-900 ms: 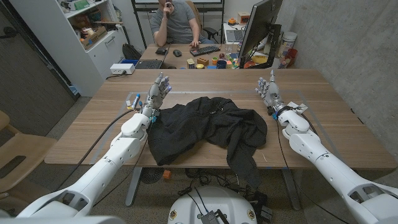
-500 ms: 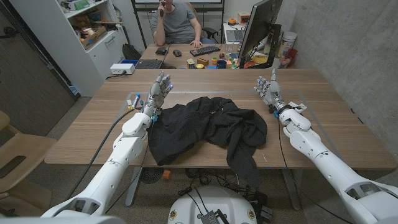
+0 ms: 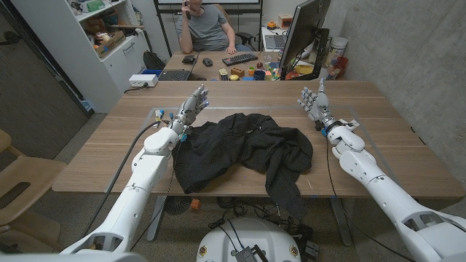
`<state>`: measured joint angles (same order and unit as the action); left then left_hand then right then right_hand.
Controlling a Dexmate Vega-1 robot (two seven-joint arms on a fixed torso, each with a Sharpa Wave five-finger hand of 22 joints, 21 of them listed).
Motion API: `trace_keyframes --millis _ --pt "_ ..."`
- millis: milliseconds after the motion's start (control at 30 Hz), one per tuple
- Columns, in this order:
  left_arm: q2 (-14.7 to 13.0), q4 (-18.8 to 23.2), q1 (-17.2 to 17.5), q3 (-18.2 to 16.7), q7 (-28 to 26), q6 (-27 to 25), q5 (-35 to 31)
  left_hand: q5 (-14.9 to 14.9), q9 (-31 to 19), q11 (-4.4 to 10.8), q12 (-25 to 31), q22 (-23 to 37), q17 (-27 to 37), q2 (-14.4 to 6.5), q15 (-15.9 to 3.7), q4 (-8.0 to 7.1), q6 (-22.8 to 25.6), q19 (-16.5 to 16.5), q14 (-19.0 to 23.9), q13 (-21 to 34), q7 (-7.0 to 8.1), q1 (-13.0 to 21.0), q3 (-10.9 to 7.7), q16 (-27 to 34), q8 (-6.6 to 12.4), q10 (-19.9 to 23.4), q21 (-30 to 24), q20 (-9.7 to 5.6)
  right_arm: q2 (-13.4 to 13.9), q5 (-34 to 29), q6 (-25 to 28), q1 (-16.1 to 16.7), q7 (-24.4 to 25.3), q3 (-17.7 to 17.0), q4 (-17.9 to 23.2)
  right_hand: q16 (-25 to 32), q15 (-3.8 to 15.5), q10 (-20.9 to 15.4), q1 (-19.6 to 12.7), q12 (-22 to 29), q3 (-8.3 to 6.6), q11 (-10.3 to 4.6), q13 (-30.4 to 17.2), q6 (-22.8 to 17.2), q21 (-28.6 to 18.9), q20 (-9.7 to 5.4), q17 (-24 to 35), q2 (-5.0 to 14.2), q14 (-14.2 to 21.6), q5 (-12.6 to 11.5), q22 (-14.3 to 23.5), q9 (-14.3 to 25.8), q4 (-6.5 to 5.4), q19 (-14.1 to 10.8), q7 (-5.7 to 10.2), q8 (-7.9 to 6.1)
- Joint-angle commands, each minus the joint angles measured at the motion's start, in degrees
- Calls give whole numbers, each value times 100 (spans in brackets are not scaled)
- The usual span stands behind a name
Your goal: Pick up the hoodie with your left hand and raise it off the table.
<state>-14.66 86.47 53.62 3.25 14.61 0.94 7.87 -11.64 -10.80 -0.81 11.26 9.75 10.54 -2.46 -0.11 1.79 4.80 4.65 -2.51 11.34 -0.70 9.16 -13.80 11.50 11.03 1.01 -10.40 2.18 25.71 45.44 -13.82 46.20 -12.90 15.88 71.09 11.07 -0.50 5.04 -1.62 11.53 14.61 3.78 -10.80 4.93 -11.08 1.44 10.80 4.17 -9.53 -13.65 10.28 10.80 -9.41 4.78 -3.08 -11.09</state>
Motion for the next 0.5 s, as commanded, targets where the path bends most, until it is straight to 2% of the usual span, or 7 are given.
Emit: trace_keyframes --millis 33,133,233,333,500 --pt "-17 507 26 210 353 -639 -1232 -9 -17 -25 11 6 15 220 46 114 -91 12 -8 30 -3 31 49 47 7 30 -22 106 -93 -46 12 -55 -48 -29 -91 34 4 46 -10 24 33 -2 -23 40 -37 -10 20 309 -350 -29 24 29 16 42 38 -26" --pt "34 537 44 274 447 -592 -1314 -10 -17 -41 7 5 16 284 57 151 -98 12 -13 31 -5 55 70 45 12 19 -22 132 -119 -61 7 -71 -52 -23 -122 33 8 48 -11 23 33 2 -23 40 -37 -9 20 309 -351 -29 24 28 16 42 37 -25" --pt "48 521 71 454 315 -503 -1676 -16 -18 -43 8 5 17 390 66 201 -95 -31 -64 32 7 78 111 27 22 22 -5 143 -145 -72 4 -92 -63 -16 -155 33 12 44 -11 25 32 3 -23 40 -37 -9 20 310 -353 -29 24 28 16 42 42 -25" --pt "106 402 53 575 502 -501 -1695 -27 -19 -50 3 5 20 520 69 251 -128 -61 -96 33 17 92 169 20 18 9 2 156 -176 -87 -11 -112 -80 -2 -180 33 12 44 -11 25 32 -8 -23 39 -37 -9 20 310 -353 -29 24 28 16 41 42 -25" --pt "88 460 87 707 632 -446 -1880 -55 -21 -75 2 6 24 714 79 319 -236 -52 -107 36 28 107 262 25 -7 2 -8 202 -213 -112 -19 -128 -66 11 -202 34 15 45 -11 24 31 -13 -23 40 -38 -8 20 310 -350 -28 24 28 16 41 37 -24"
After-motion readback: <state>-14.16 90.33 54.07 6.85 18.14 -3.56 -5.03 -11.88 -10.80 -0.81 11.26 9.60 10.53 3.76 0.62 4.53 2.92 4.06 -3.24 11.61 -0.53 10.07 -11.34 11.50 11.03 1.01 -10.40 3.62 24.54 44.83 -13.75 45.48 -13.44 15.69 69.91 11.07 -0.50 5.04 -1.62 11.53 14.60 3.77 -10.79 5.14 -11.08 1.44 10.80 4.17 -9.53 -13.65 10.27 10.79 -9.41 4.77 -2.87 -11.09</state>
